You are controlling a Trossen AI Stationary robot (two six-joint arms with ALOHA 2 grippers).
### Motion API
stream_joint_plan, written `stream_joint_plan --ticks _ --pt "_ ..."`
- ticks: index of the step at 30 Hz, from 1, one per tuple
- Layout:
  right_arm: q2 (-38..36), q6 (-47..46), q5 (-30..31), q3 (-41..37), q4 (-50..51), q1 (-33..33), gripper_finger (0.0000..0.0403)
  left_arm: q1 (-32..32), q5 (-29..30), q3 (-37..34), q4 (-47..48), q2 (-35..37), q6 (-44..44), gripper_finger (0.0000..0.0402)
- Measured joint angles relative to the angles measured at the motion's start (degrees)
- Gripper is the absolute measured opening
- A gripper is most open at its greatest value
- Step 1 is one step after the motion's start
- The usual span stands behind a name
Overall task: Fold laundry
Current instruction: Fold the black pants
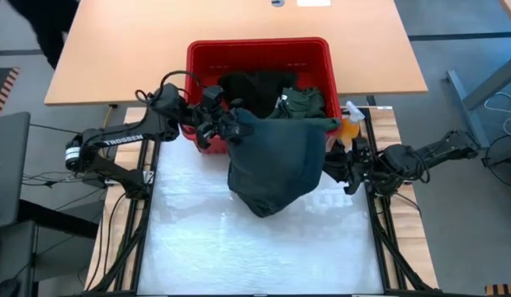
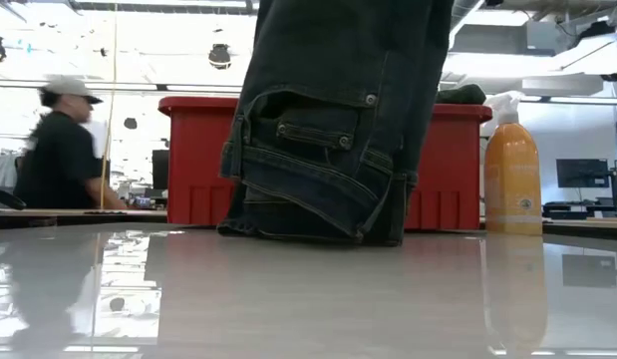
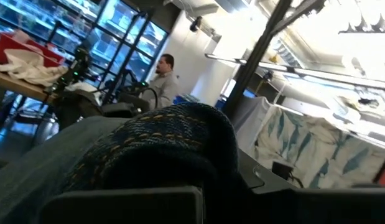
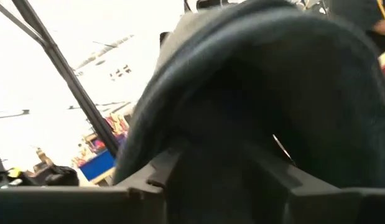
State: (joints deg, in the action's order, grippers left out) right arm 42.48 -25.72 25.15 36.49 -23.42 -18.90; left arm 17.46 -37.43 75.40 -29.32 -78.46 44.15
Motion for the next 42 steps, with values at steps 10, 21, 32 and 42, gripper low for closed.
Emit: stream_joint_plan --ticks 10,21,32,42 --pt "-0.5 -8.6 0.2 0.0 0.1 2.7 0.0251 4.6 -3.3 0.0 0.4 4.0 -1.4 0.0009" --pt "2.9 -4.5 -2.8 0.0 -14.4 4.1 0.0254 4.7 -4.1 0.0 3.3 3.9 -3.6 0.0011" --pt "8.6 -10.3 -2.7 1.0 -18.0 6.0 0.0254 4.7 -3.8 0.0 5.1 3.9 -5.1 0.0011" --pt "11.3 -8.9 -4.0 4.2 -17.5 7.4 0.0253 4.7 -3.2 0.0 8.0 3.9 -7.6 0.0012"
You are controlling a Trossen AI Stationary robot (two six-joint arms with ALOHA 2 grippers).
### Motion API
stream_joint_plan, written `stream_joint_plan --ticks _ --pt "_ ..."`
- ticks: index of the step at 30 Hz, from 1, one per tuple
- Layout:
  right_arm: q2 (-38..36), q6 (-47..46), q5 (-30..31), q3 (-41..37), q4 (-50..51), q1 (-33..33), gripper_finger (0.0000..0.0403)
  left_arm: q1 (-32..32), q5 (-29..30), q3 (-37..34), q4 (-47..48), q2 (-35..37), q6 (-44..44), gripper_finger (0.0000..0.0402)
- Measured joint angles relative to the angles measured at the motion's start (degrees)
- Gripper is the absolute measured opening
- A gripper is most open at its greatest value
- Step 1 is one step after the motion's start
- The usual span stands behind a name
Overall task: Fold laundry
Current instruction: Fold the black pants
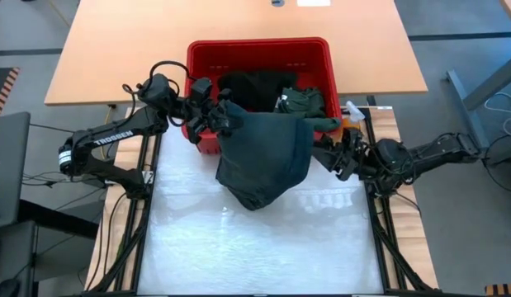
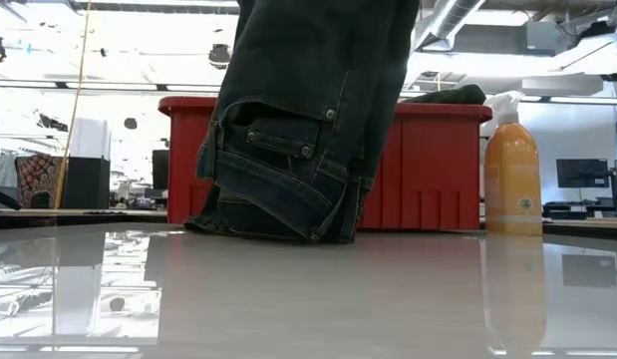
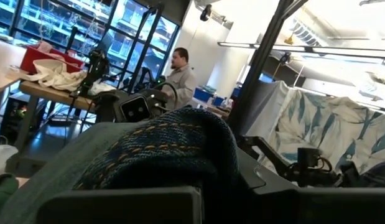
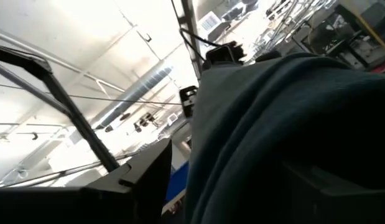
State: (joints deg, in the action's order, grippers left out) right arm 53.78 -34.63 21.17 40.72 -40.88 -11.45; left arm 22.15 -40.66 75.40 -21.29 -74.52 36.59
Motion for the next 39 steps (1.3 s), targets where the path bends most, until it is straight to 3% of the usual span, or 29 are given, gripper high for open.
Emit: stream_joint_plan --ticks 9,12,14,19,20,39 --pt "4.9 1.4 -0.1 3.8 3.4 2.3 0.0252 0.0 0.2 0.0 1.5 -0.2 -0.4 0.0012" --pt "4.8 4.6 0.0 5.1 3.3 2.3 0.0232 0.0 0.2 0.0 1.5 -0.2 -0.4 0.0012" --pt "4.5 6.0 0.7 5.6 4.3 2.3 0.0193 0.0 0.1 0.0 1.5 -0.2 -0.4 0.0012" --pt "4.2 7.5 0.1 5.9 5.1 2.3 0.0036 0.0 0.0 0.0 1.5 -0.2 -1.4 0.0012" --pt "4.1 8.7 -0.4 5.9 4.9 2.3 0.0025 0.0 0.0 0.0 1.4 -0.2 -1.6 0.0012" --pt "-3.8 14.6 -0.1 5.9 11.5 -1.8 0.0030 1.5 2.9 -0.1 1.8 0.6 -3.1 0.0011"
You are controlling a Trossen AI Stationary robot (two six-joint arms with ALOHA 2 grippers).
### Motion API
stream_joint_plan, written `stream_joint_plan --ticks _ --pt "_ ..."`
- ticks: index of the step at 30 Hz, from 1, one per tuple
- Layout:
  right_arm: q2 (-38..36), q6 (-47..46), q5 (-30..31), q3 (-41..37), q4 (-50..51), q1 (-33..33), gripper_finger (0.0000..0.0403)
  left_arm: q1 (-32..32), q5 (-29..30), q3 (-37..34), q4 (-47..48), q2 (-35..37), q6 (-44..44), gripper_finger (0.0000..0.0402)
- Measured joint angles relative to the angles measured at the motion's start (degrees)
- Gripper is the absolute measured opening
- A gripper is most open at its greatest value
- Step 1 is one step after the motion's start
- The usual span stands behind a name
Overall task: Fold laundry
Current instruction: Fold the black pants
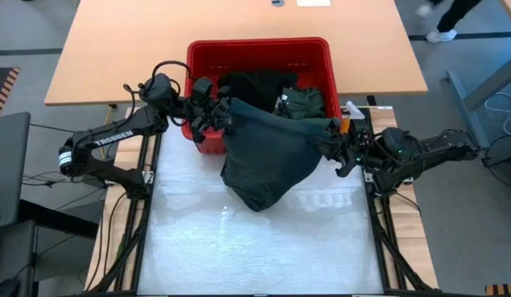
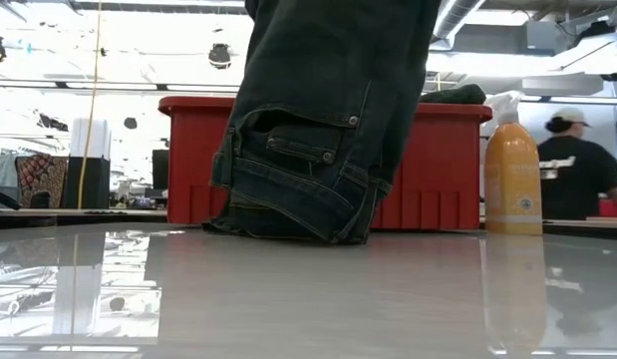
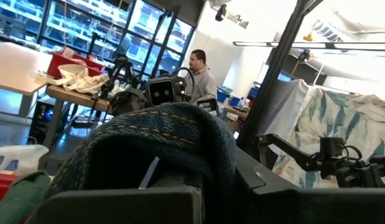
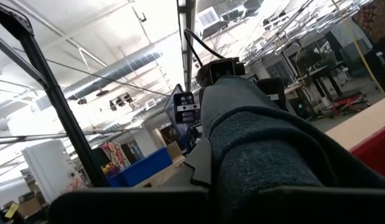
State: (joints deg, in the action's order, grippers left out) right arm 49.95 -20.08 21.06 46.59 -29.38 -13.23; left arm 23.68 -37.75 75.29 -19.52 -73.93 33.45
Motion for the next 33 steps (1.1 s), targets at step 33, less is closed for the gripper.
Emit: stream_joint_plan --ticks 33 --pt "3.4 -0.4 -0.1 0.0 -3.7 6.3 0.0132 -0.6 1.8 0.0 0.7 -0.2 0.4 0.0007"
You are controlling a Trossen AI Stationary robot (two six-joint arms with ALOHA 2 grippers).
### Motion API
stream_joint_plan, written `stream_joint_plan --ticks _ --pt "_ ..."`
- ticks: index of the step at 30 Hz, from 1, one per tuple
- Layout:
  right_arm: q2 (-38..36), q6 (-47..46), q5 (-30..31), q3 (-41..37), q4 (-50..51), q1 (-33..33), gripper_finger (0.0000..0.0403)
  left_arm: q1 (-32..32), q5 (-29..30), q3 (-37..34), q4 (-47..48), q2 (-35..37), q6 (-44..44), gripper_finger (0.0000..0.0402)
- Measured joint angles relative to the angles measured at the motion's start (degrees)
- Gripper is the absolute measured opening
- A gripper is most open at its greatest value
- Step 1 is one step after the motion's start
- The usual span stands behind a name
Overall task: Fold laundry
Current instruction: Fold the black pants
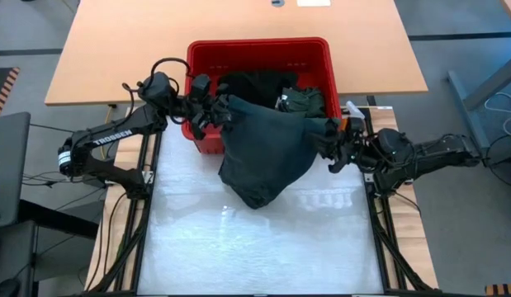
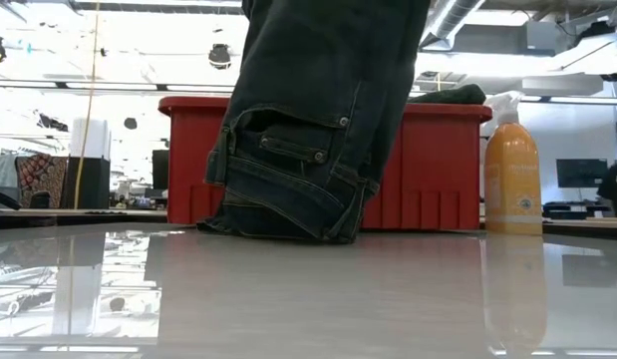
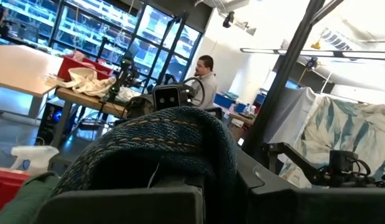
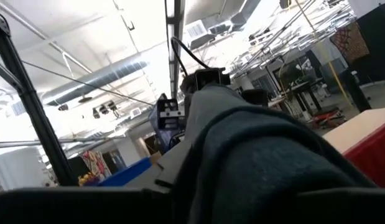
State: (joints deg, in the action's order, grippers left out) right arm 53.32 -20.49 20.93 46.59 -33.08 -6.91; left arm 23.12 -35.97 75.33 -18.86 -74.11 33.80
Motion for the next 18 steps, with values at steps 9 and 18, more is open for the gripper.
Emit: stream_joint_plan --ticks 9,18 --pt "-0.9 1.6 -1.2 0.0 -0.2 -1.7 0.0025 -0.2 -0.2 0.0 0.0 0.0 -0.3 0.0009" --pt "-5.8 6.9 -1.2 -0.1 2.9 -7.3 0.0039 -0.3 -0.2 0.0 0.5 0.4 -0.5 0.0010"
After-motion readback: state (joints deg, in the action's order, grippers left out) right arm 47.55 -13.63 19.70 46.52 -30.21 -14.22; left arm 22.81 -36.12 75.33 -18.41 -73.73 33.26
